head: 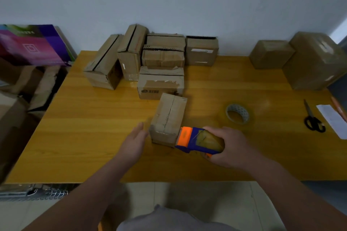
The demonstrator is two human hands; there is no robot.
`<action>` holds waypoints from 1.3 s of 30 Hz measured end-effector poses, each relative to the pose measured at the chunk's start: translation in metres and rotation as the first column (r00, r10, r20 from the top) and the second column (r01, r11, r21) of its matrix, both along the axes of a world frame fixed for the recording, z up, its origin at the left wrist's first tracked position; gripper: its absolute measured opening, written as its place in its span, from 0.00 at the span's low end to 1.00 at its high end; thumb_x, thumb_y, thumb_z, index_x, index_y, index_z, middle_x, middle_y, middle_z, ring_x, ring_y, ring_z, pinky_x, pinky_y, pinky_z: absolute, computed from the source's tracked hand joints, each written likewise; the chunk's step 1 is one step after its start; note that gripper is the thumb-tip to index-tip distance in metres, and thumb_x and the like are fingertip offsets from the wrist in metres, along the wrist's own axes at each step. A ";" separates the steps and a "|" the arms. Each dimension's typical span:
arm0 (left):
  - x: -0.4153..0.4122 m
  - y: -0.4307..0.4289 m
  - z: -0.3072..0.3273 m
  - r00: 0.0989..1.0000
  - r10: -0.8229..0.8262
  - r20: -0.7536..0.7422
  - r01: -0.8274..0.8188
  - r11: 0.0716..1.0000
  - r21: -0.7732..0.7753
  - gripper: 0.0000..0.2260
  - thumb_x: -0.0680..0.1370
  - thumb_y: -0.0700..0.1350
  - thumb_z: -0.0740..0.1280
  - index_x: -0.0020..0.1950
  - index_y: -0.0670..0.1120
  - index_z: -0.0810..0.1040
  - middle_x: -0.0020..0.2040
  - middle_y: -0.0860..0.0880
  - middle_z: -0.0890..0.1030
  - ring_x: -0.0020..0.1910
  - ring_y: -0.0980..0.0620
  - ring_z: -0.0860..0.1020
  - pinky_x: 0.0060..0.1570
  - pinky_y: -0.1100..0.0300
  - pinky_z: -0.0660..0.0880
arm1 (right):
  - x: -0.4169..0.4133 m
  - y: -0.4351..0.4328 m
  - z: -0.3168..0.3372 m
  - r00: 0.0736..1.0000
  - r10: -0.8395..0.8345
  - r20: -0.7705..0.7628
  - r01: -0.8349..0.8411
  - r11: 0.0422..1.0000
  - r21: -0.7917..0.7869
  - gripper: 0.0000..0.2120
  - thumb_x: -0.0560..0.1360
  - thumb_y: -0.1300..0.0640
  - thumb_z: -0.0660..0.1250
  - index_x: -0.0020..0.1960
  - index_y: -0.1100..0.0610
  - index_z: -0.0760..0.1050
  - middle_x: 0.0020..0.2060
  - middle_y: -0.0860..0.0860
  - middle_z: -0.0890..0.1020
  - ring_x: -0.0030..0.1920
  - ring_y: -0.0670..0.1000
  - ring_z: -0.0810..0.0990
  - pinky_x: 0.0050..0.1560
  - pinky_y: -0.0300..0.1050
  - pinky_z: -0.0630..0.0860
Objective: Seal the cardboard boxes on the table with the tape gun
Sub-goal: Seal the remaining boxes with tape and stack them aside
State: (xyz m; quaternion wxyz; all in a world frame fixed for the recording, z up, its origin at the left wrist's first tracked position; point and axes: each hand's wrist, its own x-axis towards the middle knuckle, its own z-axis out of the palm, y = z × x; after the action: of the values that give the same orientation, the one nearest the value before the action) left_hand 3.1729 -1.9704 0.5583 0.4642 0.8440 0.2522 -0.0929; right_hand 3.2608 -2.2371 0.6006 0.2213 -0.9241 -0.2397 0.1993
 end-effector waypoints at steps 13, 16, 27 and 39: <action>-0.007 -0.051 0.028 0.836 -0.479 -0.266 0.522 0.549 0.653 0.34 0.79 0.54 0.55 0.78 0.47 0.39 0.78 0.49 0.38 0.76 0.53 0.37 0.73 0.51 0.34 | -0.006 0.000 0.011 1.000 0.021 -0.011 -0.022 0.999 -0.037 0.42 0.65 0.50 0.75 0.74 0.40 0.61 0.52 0.48 0.70 0.56 0.50 0.73 0.51 0.42 0.74; -0.004 -0.059 0.027 0.809 -0.543 -0.223 0.538 0.533 0.653 0.35 0.78 0.53 0.57 0.79 0.48 0.41 0.79 0.49 0.41 0.77 0.54 0.40 0.75 0.52 0.36 | -0.009 -0.001 0.015 1.000 0.012 -0.029 -0.013 0.999 -0.033 0.42 0.65 0.51 0.75 0.75 0.40 0.60 0.57 0.50 0.71 0.58 0.51 0.73 0.52 0.43 0.73; 0.002 -0.047 0.029 0.754 -0.627 -0.198 0.600 0.534 0.595 0.37 0.77 0.51 0.63 0.79 0.49 0.43 0.79 0.49 0.44 0.78 0.52 0.44 0.73 0.56 0.39 | -0.009 -0.013 0.022 1.000 -0.012 0.006 0.012 0.999 0.039 0.43 0.62 0.46 0.75 0.73 0.37 0.61 0.57 0.48 0.74 0.51 0.50 0.78 0.47 0.48 0.80; 0.006 -0.042 0.032 0.736 -0.646 -0.204 0.623 0.527 0.578 0.38 0.77 0.49 0.65 0.78 0.52 0.43 0.79 0.50 0.44 0.77 0.54 0.44 0.74 0.57 0.40 | 0.003 -0.036 0.065 0.991 0.113 -0.067 -0.118 0.990 -0.076 0.40 0.64 0.50 0.75 0.73 0.41 0.65 0.43 0.39 0.75 0.38 0.41 0.76 0.32 0.31 0.68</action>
State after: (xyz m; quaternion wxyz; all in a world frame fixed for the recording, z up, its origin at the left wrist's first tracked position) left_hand 3.1793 -2.0124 0.5899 0.1031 0.9807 -0.0644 -0.1530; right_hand 3.2640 -2.2729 0.6652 0.1798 -0.9100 -0.2778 0.2499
